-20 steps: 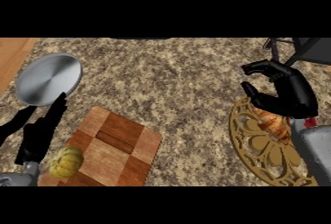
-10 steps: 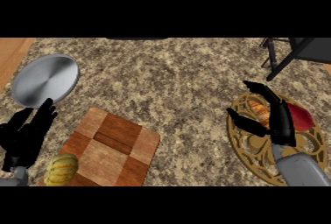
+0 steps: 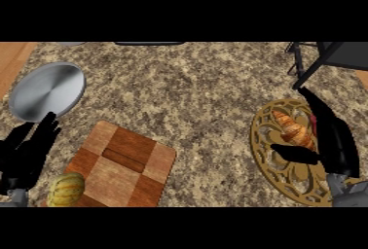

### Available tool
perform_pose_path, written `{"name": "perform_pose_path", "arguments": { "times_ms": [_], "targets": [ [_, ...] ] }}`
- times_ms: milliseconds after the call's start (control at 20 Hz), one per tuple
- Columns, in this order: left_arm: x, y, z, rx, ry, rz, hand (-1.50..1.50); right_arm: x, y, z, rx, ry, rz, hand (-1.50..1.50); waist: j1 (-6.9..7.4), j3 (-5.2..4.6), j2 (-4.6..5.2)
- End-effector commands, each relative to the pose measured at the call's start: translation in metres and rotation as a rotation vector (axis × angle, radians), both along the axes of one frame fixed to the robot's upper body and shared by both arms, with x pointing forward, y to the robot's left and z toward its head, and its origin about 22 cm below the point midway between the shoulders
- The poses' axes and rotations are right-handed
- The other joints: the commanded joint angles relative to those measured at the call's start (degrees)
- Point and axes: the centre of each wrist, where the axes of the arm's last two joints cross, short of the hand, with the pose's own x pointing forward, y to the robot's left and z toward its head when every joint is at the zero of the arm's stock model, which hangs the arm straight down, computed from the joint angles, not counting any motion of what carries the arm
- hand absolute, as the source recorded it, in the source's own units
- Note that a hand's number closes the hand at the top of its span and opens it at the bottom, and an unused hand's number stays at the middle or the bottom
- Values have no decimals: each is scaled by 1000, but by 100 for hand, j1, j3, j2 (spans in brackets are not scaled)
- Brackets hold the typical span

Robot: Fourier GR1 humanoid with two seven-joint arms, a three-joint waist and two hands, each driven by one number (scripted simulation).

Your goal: Pick the croissant from the placemat and place it in the tiered shelf

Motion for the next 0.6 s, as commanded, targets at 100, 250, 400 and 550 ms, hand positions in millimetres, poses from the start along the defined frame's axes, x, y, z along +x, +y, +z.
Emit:
{"name": "perform_pose_path", "arguments": {
  "times_ms": [100,250,400,550],
  "targets": [
    [0,-2,2,-10,5,-11,0,-9,11,33,-268,290,-36,-150,66,-2,10],
    [2,5,16,2,9,-26,0,-11,12,36,-422,472,-6,-150,162,5,18],
    [0,2,5,-1,-25,-32,0,3,24,65,-495,548,-11,-150,182,11,50],
    [-6,-10,5,16,-18,-20,0,-1,20,54,-564,591,-7,-150,135,27,47]
  ]
}}
